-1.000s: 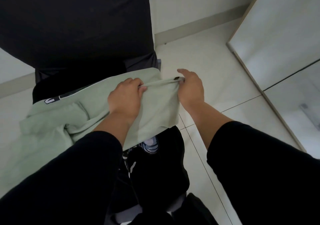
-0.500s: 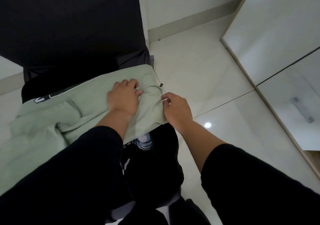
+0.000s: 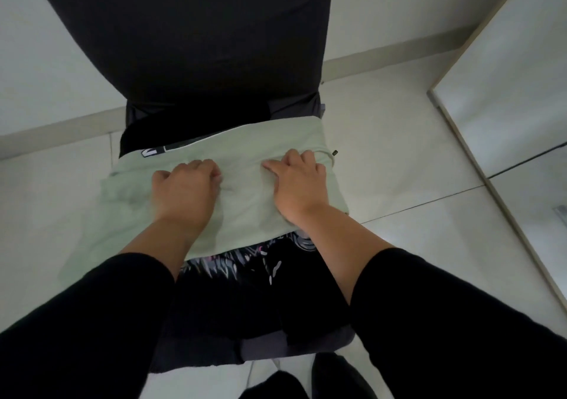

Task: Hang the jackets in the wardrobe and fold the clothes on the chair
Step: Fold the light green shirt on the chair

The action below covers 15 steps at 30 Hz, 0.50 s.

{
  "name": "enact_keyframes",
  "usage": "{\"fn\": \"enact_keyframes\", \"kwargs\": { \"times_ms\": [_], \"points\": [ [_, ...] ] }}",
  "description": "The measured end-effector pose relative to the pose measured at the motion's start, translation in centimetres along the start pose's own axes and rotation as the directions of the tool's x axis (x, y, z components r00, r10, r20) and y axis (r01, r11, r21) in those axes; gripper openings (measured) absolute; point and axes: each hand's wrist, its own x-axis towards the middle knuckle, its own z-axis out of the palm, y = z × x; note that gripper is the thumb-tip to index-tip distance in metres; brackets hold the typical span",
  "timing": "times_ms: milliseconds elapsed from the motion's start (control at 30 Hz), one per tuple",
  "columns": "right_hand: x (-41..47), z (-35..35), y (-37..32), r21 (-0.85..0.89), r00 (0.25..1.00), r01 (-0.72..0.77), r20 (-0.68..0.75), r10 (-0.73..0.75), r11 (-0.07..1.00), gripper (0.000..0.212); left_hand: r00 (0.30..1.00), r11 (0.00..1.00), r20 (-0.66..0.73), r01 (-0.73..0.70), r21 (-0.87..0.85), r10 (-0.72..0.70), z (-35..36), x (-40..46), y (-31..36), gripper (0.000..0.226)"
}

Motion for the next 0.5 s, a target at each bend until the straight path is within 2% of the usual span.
{"fn": "enact_keyframes", "kwargs": {
  "times_ms": [100, 200, 267, 333, 400, 433, 500],
  "points": [
    [0.9, 0.4, -1.3, -0.038, 0.998, 0.000, 0.066, 0.003, 0.999, 0.072, 0.997, 0.999, -0.074, 0.038, -0.021, -0.039, -0.6, 0.7, 0.0, 0.016],
    [0.9, 0.3, -1.0, 0.017, 0.997, -0.001, 0.080, 0.000, 1.000, 0.072, 0.998, 0.998, -0.038, 0.053, 0.039, -0.051, -0.1, -0.3, 1.1, 0.024],
    [-0.1, 0.2, 0.3, 0.087, 1.000, -0.028, -0.006, 0.028, 0.996, 0.070, 0.997, 1.000, -0.078, 0.001, 0.019, 0.000, 0.5, -1.9, 2.3, 0.027],
    [-1.4, 0.2, 2.3, 0.151, 0.983, -0.129, -0.111, 0.146, 0.980, 0.060, 0.985, 0.989, -0.101, -0.144, -0.027, 0.141, 1.1, -3.6, 4.0, 0.019],
    [-2.8, 0.1, 4.4, 0.221, 0.929, -0.300, -0.154, 0.336, 0.928, 0.040, 0.960, 0.959, -0.097, -0.270, -0.086, 0.262, 1.8, -4.8, 5.5, 0.020],
    [-3.4, 0.0, 5.4, 0.281, 0.885, -0.400, -0.129, 0.448, 0.872, 0.034, 0.949, 0.944, -0.097, -0.311, -0.108, 0.301, 2.1, -5.3, 6.1, 0.021],
    [-4.8, 0.0, 7.2, 0.376, 0.779, -0.587, 0.023, 0.626, 0.717, 0.035, 0.925, 0.919, -0.101, -0.377, -0.118, 0.367, 2.6, -6.2, 7.2, 0.022]
  ]
}}
